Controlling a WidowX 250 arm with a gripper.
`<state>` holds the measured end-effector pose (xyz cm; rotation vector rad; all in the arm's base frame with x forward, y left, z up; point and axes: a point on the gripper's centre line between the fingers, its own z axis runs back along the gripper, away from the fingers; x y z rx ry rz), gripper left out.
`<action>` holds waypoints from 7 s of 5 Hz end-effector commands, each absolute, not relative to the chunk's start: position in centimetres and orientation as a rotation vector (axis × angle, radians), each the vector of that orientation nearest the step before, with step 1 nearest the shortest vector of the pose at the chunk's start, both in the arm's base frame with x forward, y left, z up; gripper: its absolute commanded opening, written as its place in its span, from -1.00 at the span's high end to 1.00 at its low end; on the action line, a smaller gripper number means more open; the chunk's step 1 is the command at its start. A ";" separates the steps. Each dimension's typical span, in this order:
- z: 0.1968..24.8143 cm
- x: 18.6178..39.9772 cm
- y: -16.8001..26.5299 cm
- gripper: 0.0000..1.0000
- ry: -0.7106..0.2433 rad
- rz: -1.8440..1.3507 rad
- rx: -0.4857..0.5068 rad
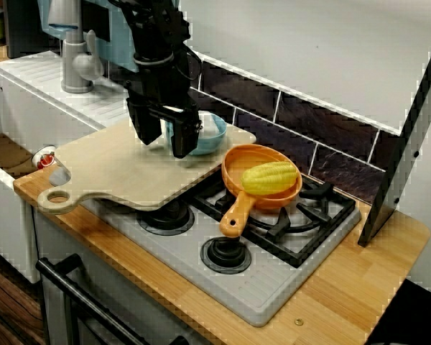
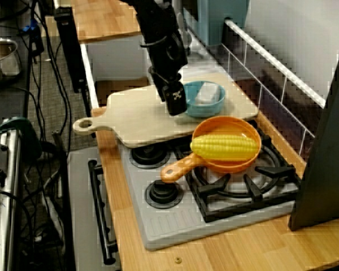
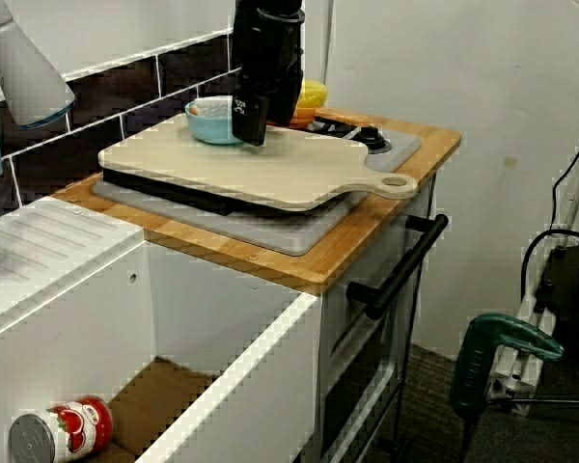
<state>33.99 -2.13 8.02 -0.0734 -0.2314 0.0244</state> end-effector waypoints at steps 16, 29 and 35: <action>11.4 37.5 2.2 -1.00 -0.407 0.271 -0.179; 13.7 38.5 3.4 1.00 -0.417 0.322 -0.240; 18.6 39.2 4.2 1.00 -0.452 0.227 -0.339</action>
